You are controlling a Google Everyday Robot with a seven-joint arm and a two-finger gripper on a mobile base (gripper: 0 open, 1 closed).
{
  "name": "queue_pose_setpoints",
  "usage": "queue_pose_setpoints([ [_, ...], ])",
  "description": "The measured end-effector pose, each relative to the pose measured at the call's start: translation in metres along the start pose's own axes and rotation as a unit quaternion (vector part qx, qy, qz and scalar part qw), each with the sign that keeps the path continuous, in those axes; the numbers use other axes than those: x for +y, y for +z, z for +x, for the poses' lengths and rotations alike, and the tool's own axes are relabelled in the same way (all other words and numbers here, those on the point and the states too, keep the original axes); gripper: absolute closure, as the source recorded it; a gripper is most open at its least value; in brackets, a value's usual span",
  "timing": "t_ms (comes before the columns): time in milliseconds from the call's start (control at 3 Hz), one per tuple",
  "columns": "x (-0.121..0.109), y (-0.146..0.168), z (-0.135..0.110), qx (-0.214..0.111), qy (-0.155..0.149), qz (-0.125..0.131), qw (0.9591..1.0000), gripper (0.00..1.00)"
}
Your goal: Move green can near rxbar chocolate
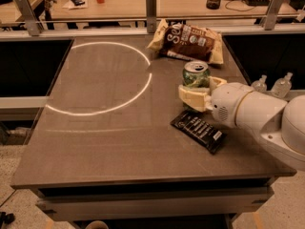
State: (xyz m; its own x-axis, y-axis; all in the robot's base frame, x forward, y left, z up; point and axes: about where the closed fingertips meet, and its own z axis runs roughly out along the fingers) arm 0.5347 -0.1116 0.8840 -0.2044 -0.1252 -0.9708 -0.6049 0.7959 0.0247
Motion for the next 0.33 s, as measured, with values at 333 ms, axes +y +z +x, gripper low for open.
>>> queue_pose_setpoints([
  [333,-0.001,0.0047,0.0095,0.011,0.022,-0.014,0.9996,0.84],
])
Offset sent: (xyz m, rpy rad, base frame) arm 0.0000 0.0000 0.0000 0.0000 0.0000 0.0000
